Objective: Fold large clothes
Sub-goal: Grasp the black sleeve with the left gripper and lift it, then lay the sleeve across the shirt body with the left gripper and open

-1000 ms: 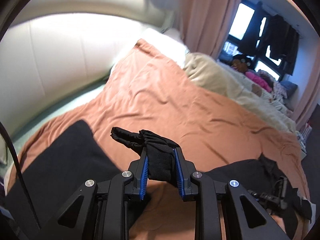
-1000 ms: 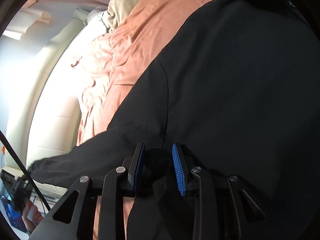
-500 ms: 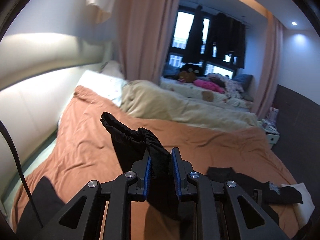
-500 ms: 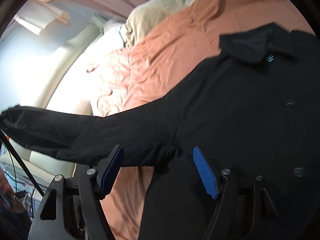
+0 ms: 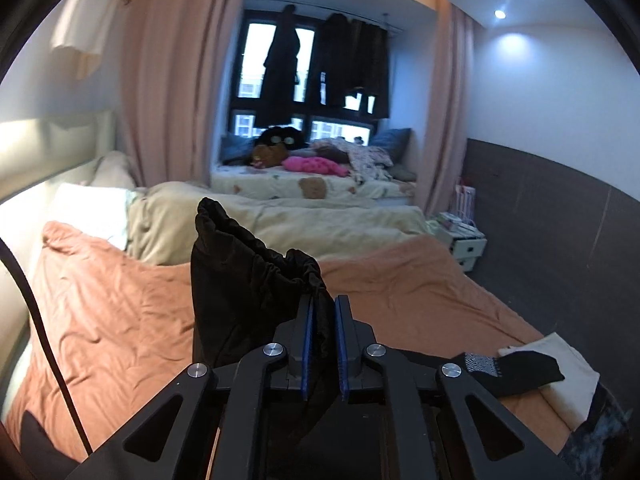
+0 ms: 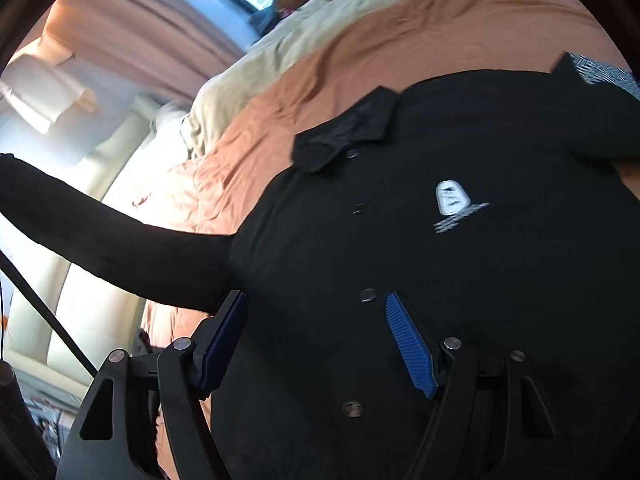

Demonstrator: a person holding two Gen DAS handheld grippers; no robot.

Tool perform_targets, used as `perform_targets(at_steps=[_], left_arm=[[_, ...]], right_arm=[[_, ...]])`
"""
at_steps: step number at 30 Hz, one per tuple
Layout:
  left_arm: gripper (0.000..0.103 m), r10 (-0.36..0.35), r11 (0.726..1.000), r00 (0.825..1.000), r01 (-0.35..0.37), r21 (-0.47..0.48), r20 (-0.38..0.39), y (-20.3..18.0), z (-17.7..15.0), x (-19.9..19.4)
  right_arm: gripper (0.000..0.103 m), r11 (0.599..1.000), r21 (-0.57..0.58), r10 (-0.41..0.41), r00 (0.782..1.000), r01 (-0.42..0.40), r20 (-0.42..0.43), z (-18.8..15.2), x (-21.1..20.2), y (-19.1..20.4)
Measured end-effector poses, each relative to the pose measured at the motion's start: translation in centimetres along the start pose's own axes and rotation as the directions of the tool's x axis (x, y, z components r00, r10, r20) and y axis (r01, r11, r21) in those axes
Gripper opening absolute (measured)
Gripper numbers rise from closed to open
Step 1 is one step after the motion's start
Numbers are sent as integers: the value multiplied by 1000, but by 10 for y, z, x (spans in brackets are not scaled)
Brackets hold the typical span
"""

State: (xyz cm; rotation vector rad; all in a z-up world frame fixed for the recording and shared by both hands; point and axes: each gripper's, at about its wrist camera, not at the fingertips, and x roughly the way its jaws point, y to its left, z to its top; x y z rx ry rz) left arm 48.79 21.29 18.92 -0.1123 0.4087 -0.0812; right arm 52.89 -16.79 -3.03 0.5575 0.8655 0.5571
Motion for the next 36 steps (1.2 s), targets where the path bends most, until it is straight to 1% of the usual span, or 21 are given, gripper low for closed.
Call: perform_targets(at_steps=[3,5,8,9,11,13,14,15,16,17,19,21,22,24,27,30,32,34,36], left_arm=[[10,-50,999,998,51,17,-29,-22,1,24],[10,-83,996,996,84,29,-44,-37,1,40],[9,-147,988,987,150,31,-71,-59,-4,67],[10,-169,984,982,172,33,-84,-66,-7,76],[10,-224,972,966,231,43,-130,-83,-14,100],[13,-279,956,943,291,41,-181,-102,-32,121],[25,-301,948,928,317,39,-220,-110,-43,133],[49,-317,941,912,337,34,-262,-117,-54,147],[64,-325,936,893,350,27,-310,-126,-69,161],[82,-327,935,885,355,24,-332,-130,-82,169],[83,-331,931,875,364,28,-354,-134,-108,177],[83,-316,937,869,349,19,-380,-132,-122,184],[83,-296,945,872,328,17,-390,-126,-129,185],[83,-261,957,882,291,17,-393,-116,-137,185],[83,-193,978,899,211,1,-393,-90,-148,182],[83,-120,993,916,114,-39,-384,-49,-157,178],[82,-55,998,926,37,-55,-374,-27,-163,173],[79,2,997,934,-31,-75,-358,-3,-174,164],[75,37,992,931,-77,-97,-362,18,-185,161]], right_arm=[[71,999,41,0,1000,-1,31,9,-2,-9],[71,998,67,-4,999,1,44,7,-6,-14],[71,993,112,14,999,-20,53,11,-7,-26],[71,992,125,10,998,-18,61,13,-8,-31],[71,988,156,-1,997,-12,80,18,-11,-44],[71,981,193,-11,995,-9,104,22,-17,-55],[71,976,218,-21,993,-5,117,24,-20,-63],[71,972,235,-28,992,-3,126,23,-25,-69],[71,967,255,-33,990,-3,136,23,-26,-73],[71,962,274,-37,989,-4,146,23,-29,-78],[71,951,309,-50,984,-5,169,23,-36,-87],[71,949,316,-62,980,0,187,25,-45,-93],[71,948,317,-72,979,8,191,24,-46,-95],[71,946,324,-89,978,23,189,23,-44,-98],[71,932,360,-103,981,37,166,20,-34,-107],[71,920,391,-90,983,22,157,20,-31,-110],[71,913,408,-74,984,3,159,20,-32,-111],[71,910,414,-67,985,-5,158,21,-32,-113],[71,911,412,-72,984,0,160,25,-26,-116]])
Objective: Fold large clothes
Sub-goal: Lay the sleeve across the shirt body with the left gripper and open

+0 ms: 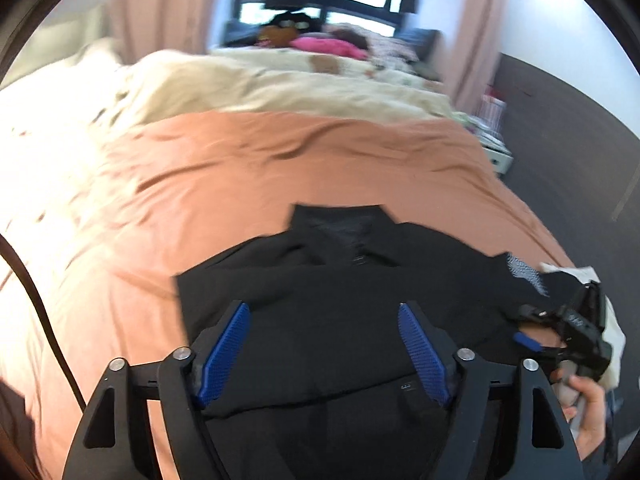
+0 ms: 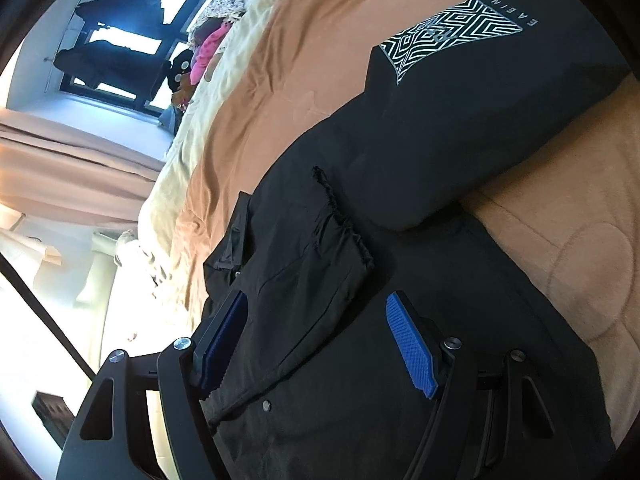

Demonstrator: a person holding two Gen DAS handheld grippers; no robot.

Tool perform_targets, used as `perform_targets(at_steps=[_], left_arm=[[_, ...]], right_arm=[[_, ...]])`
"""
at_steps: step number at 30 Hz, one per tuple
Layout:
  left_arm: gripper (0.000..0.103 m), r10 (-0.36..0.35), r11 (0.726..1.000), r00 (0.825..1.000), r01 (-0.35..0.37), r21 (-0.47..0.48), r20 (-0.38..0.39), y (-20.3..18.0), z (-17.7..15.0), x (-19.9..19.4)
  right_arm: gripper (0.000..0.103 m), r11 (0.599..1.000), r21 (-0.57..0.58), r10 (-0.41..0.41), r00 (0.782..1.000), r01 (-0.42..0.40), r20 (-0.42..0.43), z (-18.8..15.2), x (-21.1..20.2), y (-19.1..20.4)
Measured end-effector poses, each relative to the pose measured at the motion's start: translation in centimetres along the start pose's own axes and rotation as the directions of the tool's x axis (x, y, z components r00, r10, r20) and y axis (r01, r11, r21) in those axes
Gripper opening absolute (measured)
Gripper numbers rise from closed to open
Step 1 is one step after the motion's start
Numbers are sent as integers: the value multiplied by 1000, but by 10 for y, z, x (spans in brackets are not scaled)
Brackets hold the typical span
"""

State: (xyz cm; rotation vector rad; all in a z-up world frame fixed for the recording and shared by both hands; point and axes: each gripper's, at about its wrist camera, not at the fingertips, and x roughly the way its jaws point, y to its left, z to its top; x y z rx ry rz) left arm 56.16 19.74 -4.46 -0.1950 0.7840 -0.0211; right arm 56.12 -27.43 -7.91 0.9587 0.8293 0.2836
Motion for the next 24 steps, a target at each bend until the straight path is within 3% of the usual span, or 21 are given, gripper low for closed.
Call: perform_targets(at_steps=[5,8,11,13,16,24], left_arm=[[67,92,990,995,-97,-107,-48,57,-33,17],[66,109,979,989,-125,-162,-101,84,-52,35],[66,120,971,982,-146,-188,-144,100,-66,52],[66,119,967,979,-153,-206,-165,109,-72,61],[66,130,961,973,-171,-218,-192,117,-78,70],[59,188,933,942,-259,-249,-277,132,-98,71]], right_arm=[[71,999,-31,-21,1000,21,0,1,20,-4],[67,997,-62,-41,999,41,2,-1,30,-2],[44,995,-82,-51,999,52,14,-2,36,0],[18,994,-85,-66,998,66,8,-4,40,-2],[8,996,-57,-69,998,69,-5,-7,40,-8],[7,994,-59,-96,995,95,-14,-15,19,-9]])
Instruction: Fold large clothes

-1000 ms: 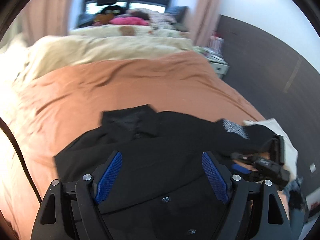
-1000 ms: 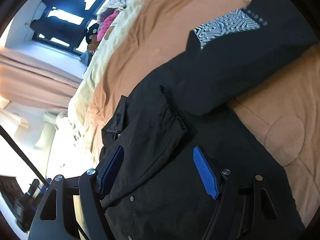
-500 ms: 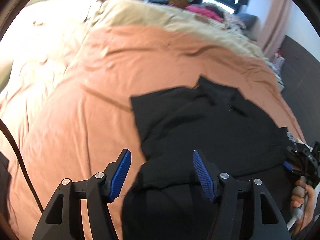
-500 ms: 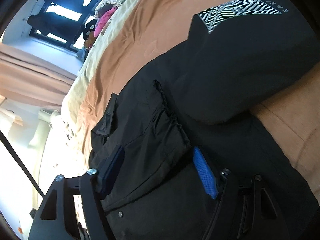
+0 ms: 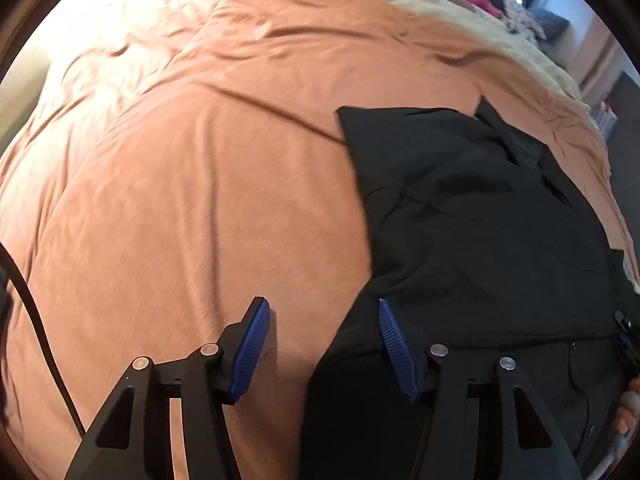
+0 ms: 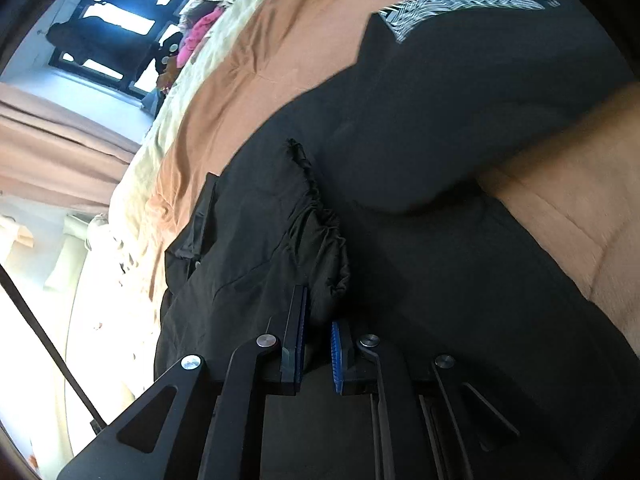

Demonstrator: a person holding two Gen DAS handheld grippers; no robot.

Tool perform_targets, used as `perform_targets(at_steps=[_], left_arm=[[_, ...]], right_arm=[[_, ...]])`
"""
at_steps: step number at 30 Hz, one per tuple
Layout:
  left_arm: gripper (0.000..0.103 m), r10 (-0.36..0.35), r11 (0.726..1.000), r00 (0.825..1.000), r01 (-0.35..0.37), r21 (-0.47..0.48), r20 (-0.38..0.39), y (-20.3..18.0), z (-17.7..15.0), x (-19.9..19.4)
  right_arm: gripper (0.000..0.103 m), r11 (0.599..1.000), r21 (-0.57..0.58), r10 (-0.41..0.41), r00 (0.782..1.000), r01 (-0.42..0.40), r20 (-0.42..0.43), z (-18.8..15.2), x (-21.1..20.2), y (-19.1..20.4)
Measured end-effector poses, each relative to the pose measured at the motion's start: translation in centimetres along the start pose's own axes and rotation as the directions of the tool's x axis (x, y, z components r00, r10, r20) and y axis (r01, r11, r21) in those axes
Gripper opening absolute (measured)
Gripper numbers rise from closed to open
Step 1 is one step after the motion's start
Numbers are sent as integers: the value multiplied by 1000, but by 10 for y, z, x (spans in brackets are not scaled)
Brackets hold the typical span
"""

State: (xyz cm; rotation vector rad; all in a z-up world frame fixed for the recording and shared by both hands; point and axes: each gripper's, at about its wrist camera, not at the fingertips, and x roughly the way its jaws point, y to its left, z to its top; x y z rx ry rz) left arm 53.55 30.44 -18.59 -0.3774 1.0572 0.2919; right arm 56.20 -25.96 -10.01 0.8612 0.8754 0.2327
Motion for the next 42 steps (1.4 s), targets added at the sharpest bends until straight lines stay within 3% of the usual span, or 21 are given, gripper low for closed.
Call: perform_targets(at_steps=[3,9,11,13,14,18,22,24,36,41,42], left_arm=[[59,-16,999,1000,17,-30,22,4,-7,-16],[60,-53,999,995,53,2,81,-12,-20,-60],[62,-80,997,993,82,-8,91,-18,-22,-72],[72,-108,994,989,109,-10,102,-27,-25,-80],[77,-119,993,987,120,-2,110,-33,-26,-83],[77,-153,988,980,150,31,127,-58,-33,-92],[77,-179,984,975,174,48,129,-76,-42,-97],[77,-187,982,974,180,60,128,-83,-46,-99],[77,-209,978,965,203,57,156,-113,-59,-91],[77,-227,974,957,224,38,181,-114,-67,-79],[77,-224,975,958,221,35,181,-113,-68,-77]], right_arm=[[8,1000,-2,9,1000,-9,0,0,-4,-1],[12,997,31,67,998,-67,-18,7,-9,-8],[28,997,14,75,997,-74,-12,9,-14,-5],[60,995,6,95,995,-95,4,8,-24,-5],[61,995,8,102,995,-102,14,9,-32,-7],[62,996,10,92,995,-92,39,13,-65,-19],[62,999,53,0,993,-6,117,18,-103,-45],[61,994,107,-9,991,-6,137,23,-118,-67],[61,971,235,-116,958,54,261,53,-166,-150],[44,967,242,-152,939,77,309,59,-163,-164],[33,968,238,-152,934,75,323,61,-161,-164]])
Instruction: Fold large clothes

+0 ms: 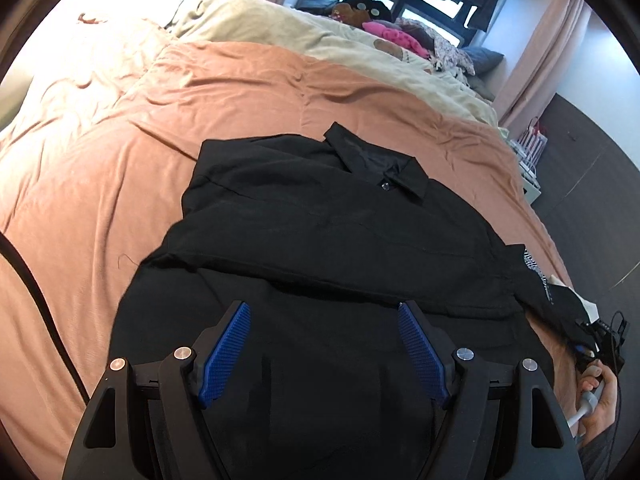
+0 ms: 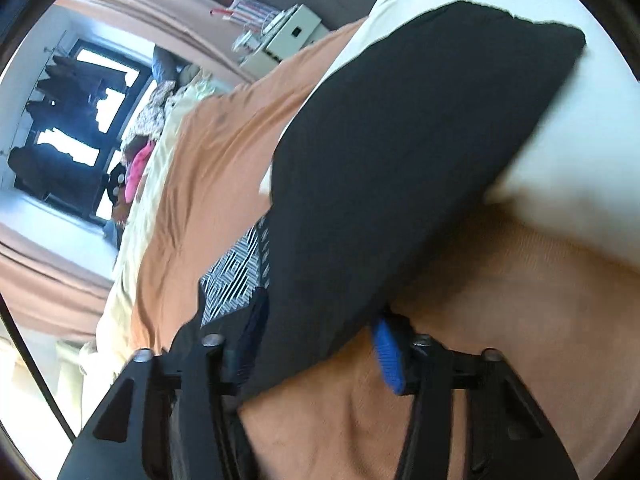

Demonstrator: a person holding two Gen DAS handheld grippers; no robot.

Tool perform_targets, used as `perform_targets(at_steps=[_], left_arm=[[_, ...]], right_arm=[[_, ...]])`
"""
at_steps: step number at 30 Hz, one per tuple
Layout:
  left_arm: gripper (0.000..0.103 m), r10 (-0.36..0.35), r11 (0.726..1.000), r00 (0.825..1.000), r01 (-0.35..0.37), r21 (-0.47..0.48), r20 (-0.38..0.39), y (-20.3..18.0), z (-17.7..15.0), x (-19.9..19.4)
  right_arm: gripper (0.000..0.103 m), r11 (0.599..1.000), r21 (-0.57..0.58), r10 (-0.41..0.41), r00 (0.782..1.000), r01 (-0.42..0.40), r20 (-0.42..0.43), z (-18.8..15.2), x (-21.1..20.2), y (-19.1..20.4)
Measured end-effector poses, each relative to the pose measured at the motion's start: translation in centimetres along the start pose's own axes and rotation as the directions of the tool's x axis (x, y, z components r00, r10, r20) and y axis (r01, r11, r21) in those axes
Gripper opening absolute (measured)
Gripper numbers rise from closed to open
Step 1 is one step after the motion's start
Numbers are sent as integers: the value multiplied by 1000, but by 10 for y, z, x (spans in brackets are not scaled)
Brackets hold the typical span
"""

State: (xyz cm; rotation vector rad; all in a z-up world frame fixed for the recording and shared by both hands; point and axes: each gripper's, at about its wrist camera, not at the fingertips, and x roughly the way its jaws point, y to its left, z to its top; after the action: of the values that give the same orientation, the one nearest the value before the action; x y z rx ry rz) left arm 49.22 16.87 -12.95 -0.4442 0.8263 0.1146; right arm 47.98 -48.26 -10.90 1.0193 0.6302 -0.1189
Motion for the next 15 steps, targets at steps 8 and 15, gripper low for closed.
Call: perform_targets(at_steps=[8,15], left_arm=[[77,-16,999,1000,17,-28,26,-3,2,-9],[77,4,997,997,1,-73,71,10,-5,-37]], right_arm=[[0,986,-136,116,986,-99,123,-18,-9,45],[0,943,-282,222,964,-175,147,-57,-28,106]])
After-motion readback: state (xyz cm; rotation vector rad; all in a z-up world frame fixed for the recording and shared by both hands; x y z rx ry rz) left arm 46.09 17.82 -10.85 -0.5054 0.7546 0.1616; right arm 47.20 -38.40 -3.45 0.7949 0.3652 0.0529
